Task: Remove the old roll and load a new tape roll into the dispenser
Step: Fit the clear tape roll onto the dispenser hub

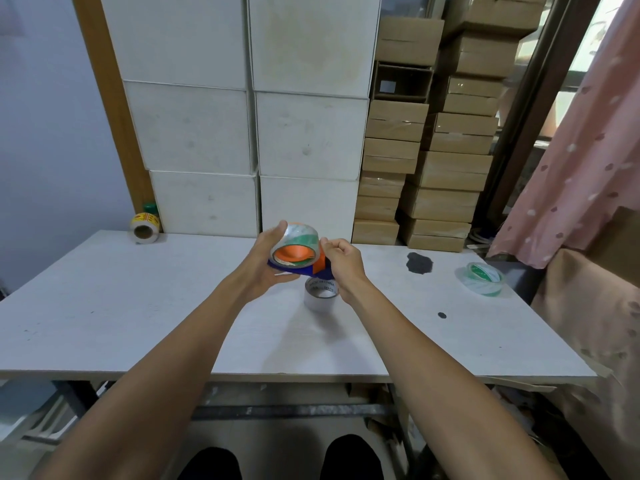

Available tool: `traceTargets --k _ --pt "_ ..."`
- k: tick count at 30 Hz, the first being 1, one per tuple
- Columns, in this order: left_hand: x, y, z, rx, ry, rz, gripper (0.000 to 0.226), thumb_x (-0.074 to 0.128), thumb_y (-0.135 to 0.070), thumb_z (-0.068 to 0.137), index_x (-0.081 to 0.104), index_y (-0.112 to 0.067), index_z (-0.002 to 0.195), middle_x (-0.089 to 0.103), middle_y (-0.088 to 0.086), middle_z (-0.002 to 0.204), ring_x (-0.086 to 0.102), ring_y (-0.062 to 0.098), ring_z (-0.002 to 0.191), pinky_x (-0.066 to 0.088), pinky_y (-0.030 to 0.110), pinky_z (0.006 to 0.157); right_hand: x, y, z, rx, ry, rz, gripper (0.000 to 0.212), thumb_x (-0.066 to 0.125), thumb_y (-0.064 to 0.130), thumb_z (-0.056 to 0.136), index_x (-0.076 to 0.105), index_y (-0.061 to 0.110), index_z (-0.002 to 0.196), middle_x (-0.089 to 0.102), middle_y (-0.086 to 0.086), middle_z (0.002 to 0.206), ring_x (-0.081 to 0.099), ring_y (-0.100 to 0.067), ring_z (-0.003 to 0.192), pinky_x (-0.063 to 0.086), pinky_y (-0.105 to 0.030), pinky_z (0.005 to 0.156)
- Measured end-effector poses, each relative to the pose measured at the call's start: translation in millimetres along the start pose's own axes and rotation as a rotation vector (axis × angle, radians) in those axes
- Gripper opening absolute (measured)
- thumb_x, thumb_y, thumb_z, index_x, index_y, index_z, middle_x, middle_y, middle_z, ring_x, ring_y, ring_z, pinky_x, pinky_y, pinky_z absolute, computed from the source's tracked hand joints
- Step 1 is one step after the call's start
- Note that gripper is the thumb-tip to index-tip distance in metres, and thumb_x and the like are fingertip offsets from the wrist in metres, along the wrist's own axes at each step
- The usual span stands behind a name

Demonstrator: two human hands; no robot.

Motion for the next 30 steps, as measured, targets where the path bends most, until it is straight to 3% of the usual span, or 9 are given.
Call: traceTargets --k 3,12,14,18,22,25,27,30 --pt "-7.1 6.3 1.6 -0.058 -0.026 0.037 0.067 0.072 -0.053 0.082 0.045 -0.03 0.139 0.059 0.007 0.136 0.065 0.03 0.119 0.056 0.054 0.095 -1.5 3.3 -0.2 -0.017 -0.015 0.003 0.026 0.064 0.037 0.098 0.064 0.013 0.088 0.07 -0.008 0.092 0.065 -0.022 0.086 0.059 -0.044 0.088" --pt "-17.9 9.6 8.0 -0.083 0.003 0.056 0.075 0.085 -0.044 0.073 0.054 -0.018 0.136 0.063 0.011 0.135 0.066 0.031 0.119 0.06 0.047 0.089 -7.3 4.8 0.5 -0.006 -0.022 -0.017 0.025 0.067 0.034 0.096 0.067 0.011 0.085 0.071 -0.007 0.087 0.068 -0.021 0.079 0.061 -0.038 0.079" --pt "-18.2 9.2 6.8 -0.068 0.023 0.019 0.069 0.081 -0.046 0.076 0.058 -0.013 0.132 0.065 0.014 0.134 0.067 0.031 0.118 0.059 0.047 0.09 -7.4 6.9 1.7 0.007 -0.015 -0.028 0.026 0.068 0.034 0.096 0.066 0.011 0.082 0.071 -0.008 0.085 0.067 -0.022 0.075 0.06 -0.035 0.071" --pt "-21.4 6.1 5.0 -0.018 -0.015 -0.078 0.041 0.073 -0.033 0.082 0.059 -0.01 0.112 0.055 0.022 0.14 0.066 0.036 0.117 0.058 0.051 0.093 -7.1 10.2 0.0 0.052 0.038 -0.064 0.024 0.063 0.031 0.099 0.064 0.011 0.087 0.072 -0.012 0.091 0.067 -0.02 0.074 0.044 -0.016 0.051" --pt "-25.2 8.6 4.6 -0.034 0.022 -0.092 0.041 0.072 -0.029 0.081 0.059 -0.009 0.114 0.05 0.026 0.143 0.064 0.04 0.121 0.056 0.053 0.095 -8.3 11.1 -0.4 0.09 0.089 -0.071 0.022 0.06 0.029 0.101 0.062 0.013 0.087 0.071 -0.013 0.094 0.067 -0.02 0.075 0.041 -0.02 0.057" --pt "-28.7 10.6 4.6 -0.037 0.028 -0.064 0.06 0.076 -0.034 0.079 0.059 0.0 0.126 0.055 0.024 0.141 0.066 0.037 0.119 0.055 0.054 0.097 -8.6 11.2 0.8 0.093 0.11 -0.082 0.022 0.058 0.028 0.102 0.061 0.015 0.086 0.07 -0.014 0.092 0.066 -0.024 0.078 0.042 -0.018 0.054" --pt "-26.3 9.7 4.3 -0.037 0.043 -0.018 0.068 0.078 -0.042 0.077 0.061 -0.004 0.131 0.061 0.022 0.137 0.067 0.035 0.118 0.055 0.054 0.098 -9.1 10.7 2.4 0.093 0.099 -0.086 0.024 0.058 0.028 0.103 0.06 0.015 0.082 0.068 -0.011 0.087 0.063 -0.023 0.078 0.042 -0.022 0.058" --pt "-21.7 5.7 3.5 -0.021 0.067 0.054 0.056 0.07 -0.051 0.086 0.067 -0.015 0.128 0.069 0.017 0.128 0.068 0.032 0.117 0.056 0.052 0.097 -10.0 9.6 5.7 0.086 0.086 -0.078 0.026 0.059 0.028 0.102 0.059 0.013 0.08 0.064 -0.006 0.081 0.059 -0.021 0.076 0.046 -0.025 0.065"
Point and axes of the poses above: each hand's wrist, its own z-axis towards the middle knuckle, its own x-axis out of the palm, y = z × x, the point moved 5 cm from there along z, towards the middle knuckle
